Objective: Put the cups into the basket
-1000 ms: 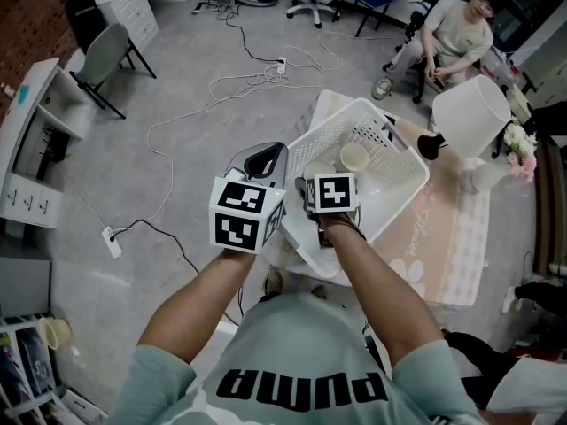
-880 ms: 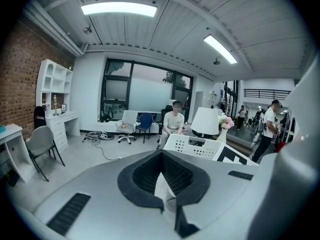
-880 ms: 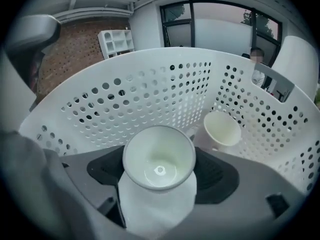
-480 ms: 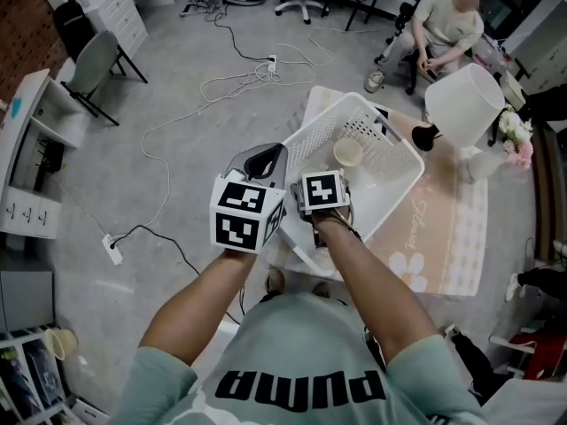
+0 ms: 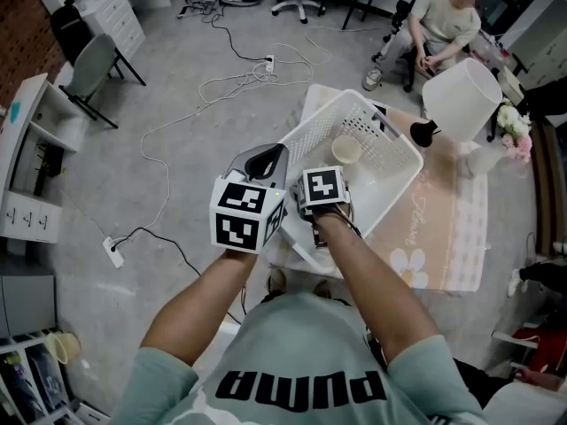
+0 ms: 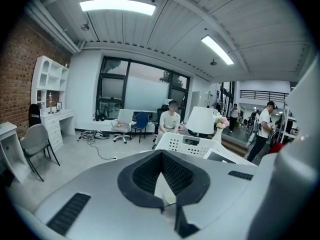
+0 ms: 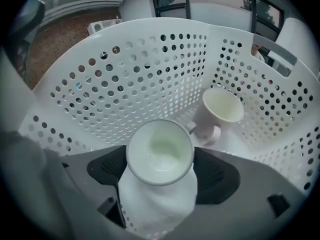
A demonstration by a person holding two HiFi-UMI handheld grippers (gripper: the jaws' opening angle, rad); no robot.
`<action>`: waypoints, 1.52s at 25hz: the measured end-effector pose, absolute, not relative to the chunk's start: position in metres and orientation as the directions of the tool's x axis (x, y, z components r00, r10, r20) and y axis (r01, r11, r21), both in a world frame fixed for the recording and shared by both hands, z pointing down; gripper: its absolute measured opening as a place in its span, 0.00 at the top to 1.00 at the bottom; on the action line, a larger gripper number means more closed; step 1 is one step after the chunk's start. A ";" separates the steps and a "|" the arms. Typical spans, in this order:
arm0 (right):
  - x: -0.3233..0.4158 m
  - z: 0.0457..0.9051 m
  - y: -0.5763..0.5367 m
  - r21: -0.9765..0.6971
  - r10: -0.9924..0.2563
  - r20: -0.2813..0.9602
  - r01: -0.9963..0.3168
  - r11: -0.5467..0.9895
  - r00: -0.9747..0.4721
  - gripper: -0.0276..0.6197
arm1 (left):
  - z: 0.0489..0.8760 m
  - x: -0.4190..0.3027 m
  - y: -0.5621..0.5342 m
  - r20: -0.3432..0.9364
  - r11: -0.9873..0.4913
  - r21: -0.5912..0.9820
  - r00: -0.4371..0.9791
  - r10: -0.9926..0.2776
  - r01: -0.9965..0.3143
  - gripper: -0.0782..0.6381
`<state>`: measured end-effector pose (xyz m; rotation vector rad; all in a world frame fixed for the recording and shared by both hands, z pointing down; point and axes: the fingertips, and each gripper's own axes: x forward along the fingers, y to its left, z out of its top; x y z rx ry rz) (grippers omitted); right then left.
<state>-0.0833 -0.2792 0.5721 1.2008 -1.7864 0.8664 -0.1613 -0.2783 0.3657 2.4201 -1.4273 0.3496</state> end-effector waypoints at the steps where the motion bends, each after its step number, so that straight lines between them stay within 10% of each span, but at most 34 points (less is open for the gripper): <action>1: -0.083 0.570 -0.278 -0.112 -0.395 0.888 -0.945 0.309 -0.234 0.35 | 0.365 -0.161 -0.278 0.358 -0.457 0.140 0.475 -0.804 -0.878 0.89; 31: -0.023 0.357 -0.244 -0.066 -0.844 0.471 -0.965 0.254 -0.254 0.36 | 0.323 -0.107 -0.243 0.252 -0.594 0.128 0.605 -0.755 -0.794 0.89; 38: 0.011 0.354 -0.199 0.032 -0.888 0.435 -0.983 0.180 -0.149 0.86 | 0.326 -0.076 -0.219 0.236 -0.664 0.126 0.673 -0.701 -0.737 0.89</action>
